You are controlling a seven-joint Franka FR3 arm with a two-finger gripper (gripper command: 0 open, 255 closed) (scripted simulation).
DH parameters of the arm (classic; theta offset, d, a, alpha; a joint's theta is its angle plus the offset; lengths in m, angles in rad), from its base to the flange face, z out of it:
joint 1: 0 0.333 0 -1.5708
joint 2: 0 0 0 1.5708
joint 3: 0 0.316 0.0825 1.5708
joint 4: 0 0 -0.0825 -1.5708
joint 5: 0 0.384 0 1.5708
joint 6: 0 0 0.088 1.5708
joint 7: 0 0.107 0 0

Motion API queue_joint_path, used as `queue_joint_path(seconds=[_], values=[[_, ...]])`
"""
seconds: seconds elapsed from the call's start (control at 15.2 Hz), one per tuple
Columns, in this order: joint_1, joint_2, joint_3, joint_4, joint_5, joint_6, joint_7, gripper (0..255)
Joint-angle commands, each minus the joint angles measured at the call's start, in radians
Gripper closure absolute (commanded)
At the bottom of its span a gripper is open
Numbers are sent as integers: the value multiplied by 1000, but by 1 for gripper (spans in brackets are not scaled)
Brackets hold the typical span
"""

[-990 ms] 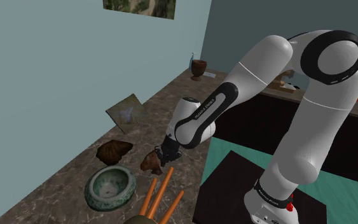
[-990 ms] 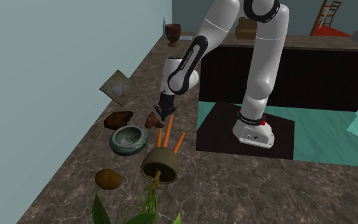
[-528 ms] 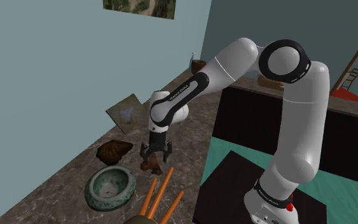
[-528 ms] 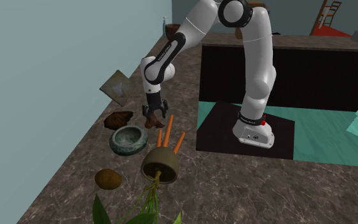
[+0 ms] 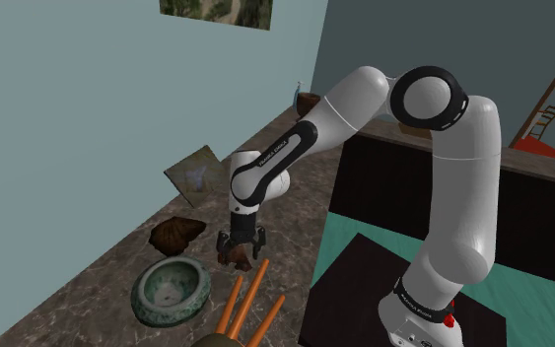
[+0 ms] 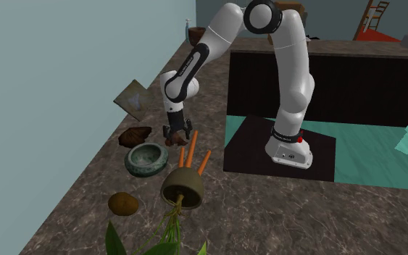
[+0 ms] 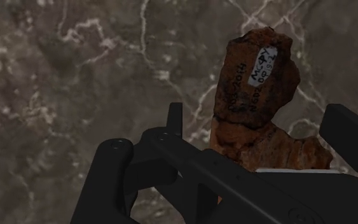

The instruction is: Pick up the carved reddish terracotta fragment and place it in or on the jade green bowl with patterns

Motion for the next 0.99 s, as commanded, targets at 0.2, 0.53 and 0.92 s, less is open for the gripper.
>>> queue_joint_path(seconds=[0.2, 0.53, 0.92], values=[[0, 1, 0, -1, 0, 2, 0, 0], [0, 0, 0, -1, 0, 1, 0, 255], [0, 1, 0, -1, 0, 2, 0, 255]])
